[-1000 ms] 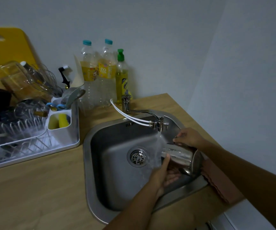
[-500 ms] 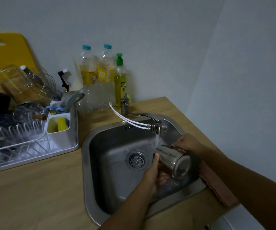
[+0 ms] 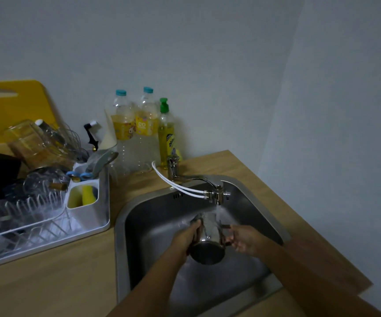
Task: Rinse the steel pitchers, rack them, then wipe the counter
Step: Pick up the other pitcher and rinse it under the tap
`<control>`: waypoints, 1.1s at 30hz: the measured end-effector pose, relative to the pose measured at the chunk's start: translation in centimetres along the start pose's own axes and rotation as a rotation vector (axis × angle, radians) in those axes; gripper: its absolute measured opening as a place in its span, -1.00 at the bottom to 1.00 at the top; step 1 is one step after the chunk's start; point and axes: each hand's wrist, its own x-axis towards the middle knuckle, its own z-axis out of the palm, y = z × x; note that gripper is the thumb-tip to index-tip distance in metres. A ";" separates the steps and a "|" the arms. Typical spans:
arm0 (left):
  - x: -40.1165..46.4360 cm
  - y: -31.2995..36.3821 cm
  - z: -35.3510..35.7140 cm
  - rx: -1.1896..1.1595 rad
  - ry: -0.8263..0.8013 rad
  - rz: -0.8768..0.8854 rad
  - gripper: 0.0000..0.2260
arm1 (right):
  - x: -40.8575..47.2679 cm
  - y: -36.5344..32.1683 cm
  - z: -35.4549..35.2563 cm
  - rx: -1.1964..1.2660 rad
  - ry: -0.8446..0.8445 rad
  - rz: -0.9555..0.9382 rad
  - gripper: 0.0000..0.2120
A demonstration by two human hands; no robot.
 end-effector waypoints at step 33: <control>0.8 -2.7 -1.4 0.179 -0.201 0.264 -0.60 | -1.9 0.1 1.1 -0.154 -0.041 -0.315 -0.73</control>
